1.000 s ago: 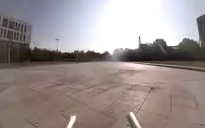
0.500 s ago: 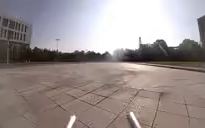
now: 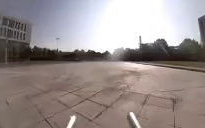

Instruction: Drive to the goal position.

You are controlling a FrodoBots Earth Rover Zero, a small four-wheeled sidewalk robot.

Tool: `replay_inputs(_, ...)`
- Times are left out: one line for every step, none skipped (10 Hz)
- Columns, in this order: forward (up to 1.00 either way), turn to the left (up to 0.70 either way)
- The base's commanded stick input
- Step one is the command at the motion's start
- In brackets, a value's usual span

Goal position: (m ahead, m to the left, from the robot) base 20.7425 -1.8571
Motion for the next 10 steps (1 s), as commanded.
replay_inputs(0.7,0.0)
replay_inputs(0.7,0.0)
replay_inputs(0.7,0.0)
replay_inputs(0.7,0.0)
replay_inputs(0.7,0.0)
replay_inputs(0.7,0.0)
replay_inputs(0.7,0.0)
replay_inputs(0.7,0.0)
replay_inputs(0.7,0.0)
replay_inputs(0.7,0.0)
